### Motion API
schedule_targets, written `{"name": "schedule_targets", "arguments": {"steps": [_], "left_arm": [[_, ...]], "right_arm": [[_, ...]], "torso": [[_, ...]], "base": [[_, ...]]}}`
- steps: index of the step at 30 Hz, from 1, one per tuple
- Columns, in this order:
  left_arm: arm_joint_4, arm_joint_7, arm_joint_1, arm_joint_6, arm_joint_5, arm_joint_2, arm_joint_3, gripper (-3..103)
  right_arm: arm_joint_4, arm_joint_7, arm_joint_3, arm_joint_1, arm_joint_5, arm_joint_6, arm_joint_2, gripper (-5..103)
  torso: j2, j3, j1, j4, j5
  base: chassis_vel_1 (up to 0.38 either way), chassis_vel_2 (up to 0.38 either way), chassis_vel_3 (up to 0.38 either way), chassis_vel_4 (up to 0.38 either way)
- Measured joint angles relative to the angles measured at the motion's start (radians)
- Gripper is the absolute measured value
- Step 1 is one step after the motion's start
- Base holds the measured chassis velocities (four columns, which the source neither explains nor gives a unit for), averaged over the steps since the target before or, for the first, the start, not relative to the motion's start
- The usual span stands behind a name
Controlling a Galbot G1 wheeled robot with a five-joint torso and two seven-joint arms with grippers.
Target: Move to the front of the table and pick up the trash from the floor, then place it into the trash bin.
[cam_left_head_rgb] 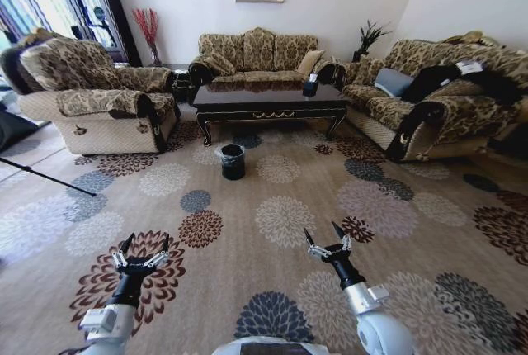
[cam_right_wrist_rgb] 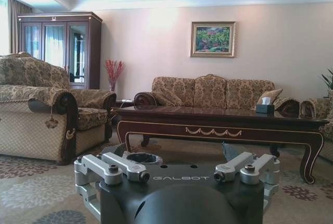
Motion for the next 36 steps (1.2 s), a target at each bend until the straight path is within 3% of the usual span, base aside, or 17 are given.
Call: {"name": "schedule_targets", "arguments": {"steps": [36], "left_arm": [[0.0,0.0,0.0,0.0,0.0,0.0,0.0,100]], "right_arm": [[0.0,0.0,0.0,0.0,0.0,0.0,0.0,100]], "torso": [[0.156,0.093,0.063,0.0,0.0]], "base": [[0.0,0.0,0.0,0.0]]}}
